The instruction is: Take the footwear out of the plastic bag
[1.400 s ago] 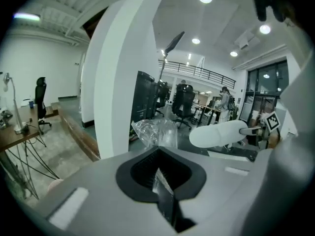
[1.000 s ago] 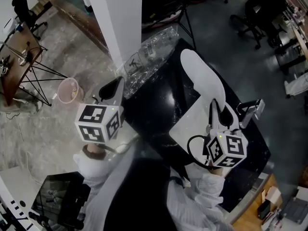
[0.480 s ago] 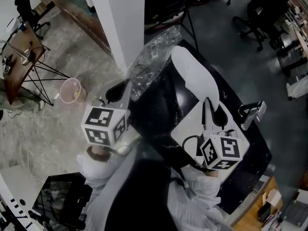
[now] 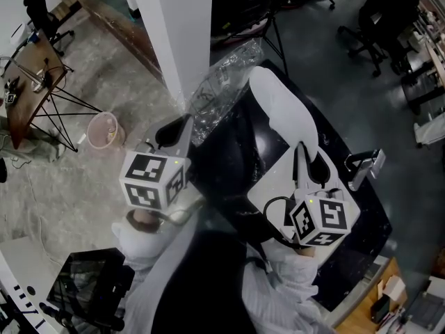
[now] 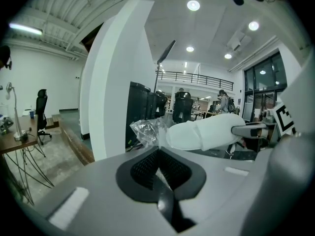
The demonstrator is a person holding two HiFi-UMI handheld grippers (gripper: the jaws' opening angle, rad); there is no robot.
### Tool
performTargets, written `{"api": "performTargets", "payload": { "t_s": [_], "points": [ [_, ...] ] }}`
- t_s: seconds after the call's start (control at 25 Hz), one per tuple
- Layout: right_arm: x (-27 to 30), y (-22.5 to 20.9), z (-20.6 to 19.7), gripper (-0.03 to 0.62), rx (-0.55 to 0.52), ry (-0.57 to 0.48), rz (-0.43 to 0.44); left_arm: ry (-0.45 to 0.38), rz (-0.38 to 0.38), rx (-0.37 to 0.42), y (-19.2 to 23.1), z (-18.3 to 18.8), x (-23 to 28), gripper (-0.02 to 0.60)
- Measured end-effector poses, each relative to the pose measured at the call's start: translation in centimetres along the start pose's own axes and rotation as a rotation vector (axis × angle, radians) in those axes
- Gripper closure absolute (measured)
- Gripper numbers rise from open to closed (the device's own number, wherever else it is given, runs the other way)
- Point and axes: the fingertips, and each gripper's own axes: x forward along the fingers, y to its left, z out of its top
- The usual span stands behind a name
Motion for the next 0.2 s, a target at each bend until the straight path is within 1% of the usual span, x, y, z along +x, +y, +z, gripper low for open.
{"api": "performTargets", "payload": {
  "t_s": [0.2],
  "points": [
    [0.16, -0.04, -0.06, 0.516, 0.008, 0.002, 0.007, 0.001, 0.001, 0.001, 0.07, 0.06, 0.1, 0.58]
  ]
}}
